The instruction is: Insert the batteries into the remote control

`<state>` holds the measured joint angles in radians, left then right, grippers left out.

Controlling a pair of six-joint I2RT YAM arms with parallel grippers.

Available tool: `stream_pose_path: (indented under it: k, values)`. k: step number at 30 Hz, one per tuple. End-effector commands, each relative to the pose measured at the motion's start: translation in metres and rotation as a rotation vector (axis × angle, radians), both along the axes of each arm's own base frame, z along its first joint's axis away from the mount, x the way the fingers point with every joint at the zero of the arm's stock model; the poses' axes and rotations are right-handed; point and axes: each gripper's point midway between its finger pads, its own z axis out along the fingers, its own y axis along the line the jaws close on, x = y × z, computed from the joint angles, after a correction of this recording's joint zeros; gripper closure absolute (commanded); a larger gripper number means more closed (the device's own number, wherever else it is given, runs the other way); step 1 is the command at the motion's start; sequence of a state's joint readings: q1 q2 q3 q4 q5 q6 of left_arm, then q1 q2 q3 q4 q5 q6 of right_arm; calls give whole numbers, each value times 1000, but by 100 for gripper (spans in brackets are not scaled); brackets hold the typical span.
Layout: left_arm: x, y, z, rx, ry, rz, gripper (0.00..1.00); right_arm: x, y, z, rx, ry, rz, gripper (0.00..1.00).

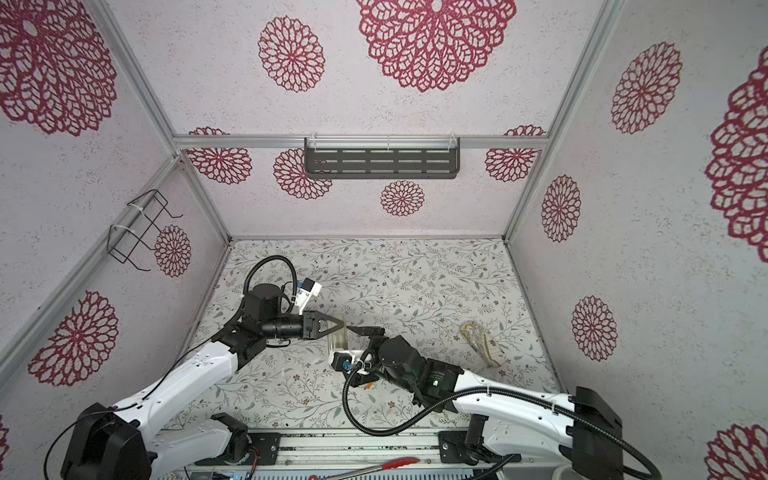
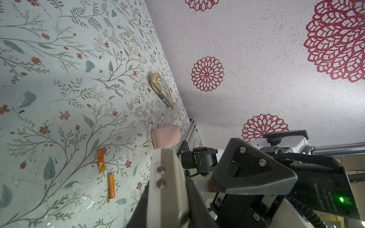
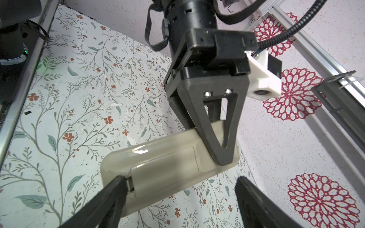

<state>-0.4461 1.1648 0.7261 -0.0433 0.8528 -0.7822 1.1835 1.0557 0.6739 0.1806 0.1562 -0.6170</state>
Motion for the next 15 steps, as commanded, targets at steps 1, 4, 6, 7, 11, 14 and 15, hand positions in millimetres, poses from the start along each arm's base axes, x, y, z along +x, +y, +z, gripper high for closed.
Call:
stream_pose_path:
  k: [1, 4, 6, 7, 11, 14, 15]
  values:
    - [-2, -3, 13, -39, -26, -32, 100, 0, 2, 12, 0, -25, 5, 9]
    - [-3, -3, 13, -40, -25, -35, 100, 5, 2, 10, -10, -36, -19, 10]
    - [-3, -3, 13, -40, -25, -36, 100, 8, 2, 11, -8, -44, -34, 10]
    - [-3, -3, 13, -41, -22, -37, 100, 10, 2, 12, -5, -50, -47, 11]
    - [-4, -3, 13, -42, -22, -38, 100, 18, -2, 15, -3, -83, -95, 12]
    - [-4, -4, 12, -41, -16, -42, 100, 22, -4, 21, 15, -107, -124, 13]
    - [-4, -4, 12, -42, -16, -42, 100, 23, -5, 24, 25, -116, -130, 13]
